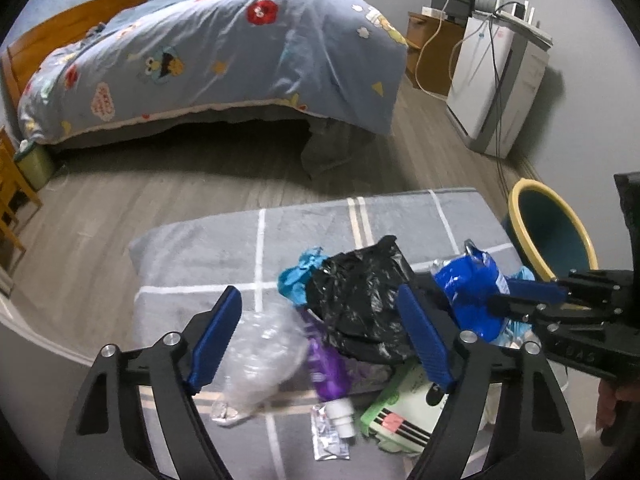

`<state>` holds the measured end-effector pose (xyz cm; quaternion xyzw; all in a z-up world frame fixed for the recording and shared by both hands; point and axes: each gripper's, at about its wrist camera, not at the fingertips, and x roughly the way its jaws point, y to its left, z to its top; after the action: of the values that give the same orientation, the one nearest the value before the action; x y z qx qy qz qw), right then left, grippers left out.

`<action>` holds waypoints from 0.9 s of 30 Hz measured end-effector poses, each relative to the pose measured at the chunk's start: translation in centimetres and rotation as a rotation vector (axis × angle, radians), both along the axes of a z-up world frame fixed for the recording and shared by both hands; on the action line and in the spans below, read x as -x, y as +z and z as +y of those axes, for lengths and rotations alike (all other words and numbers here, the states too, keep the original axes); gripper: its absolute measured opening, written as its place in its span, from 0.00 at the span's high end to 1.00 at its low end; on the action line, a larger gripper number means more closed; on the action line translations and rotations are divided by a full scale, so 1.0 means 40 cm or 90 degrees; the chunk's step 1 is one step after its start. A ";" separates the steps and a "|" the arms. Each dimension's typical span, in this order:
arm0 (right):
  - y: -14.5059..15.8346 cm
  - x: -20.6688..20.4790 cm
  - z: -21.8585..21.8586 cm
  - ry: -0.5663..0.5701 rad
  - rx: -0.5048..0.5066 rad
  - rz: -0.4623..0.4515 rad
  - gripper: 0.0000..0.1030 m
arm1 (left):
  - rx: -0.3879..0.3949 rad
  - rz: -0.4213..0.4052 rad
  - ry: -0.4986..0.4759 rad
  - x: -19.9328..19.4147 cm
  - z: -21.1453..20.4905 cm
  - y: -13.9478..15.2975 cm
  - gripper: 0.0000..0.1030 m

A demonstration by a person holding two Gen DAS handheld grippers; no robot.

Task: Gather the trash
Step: 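Grasp the black plastic bag with the left gripper while the right grasps the blue wipe pack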

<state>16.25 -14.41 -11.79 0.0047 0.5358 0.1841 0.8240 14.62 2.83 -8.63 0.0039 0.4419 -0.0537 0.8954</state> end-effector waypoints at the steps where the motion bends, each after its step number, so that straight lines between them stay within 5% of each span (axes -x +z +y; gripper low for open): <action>1: 0.003 0.003 -0.002 0.000 0.001 -0.003 0.77 | -0.001 0.005 -0.002 -0.002 -0.004 -0.004 0.25; 11: 0.047 0.003 -0.037 -0.014 -0.021 -0.036 0.79 | -0.010 0.077 -0.021 -0.030 -0.037 -0.082 0.35; 17: 0.054 -0.003 -0.045 -0.009 -0.030 -0.038 0.79 | 0.012 0.100 -0.034 -0.046 -0.052 -0.114 0.67; 19: 0.060 -0.002 -0.045 -0.003 -0.028 -0.044 0.79 | 0.012 0.097 -0.043 -0.044 -0.056 -0.110 0.84; 27: 0.123 0.001 -0.067 -0.013 -0.063 -0.076 0.79 | 0.009 0.014 -0.047 -0.023 -0.064 -0.023 0.93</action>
<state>16.20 -17.08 -6.86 0.0397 0.4757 0.2019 0.8552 15.54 0.28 -9.54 0.0132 0.4509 -0.0900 0.8879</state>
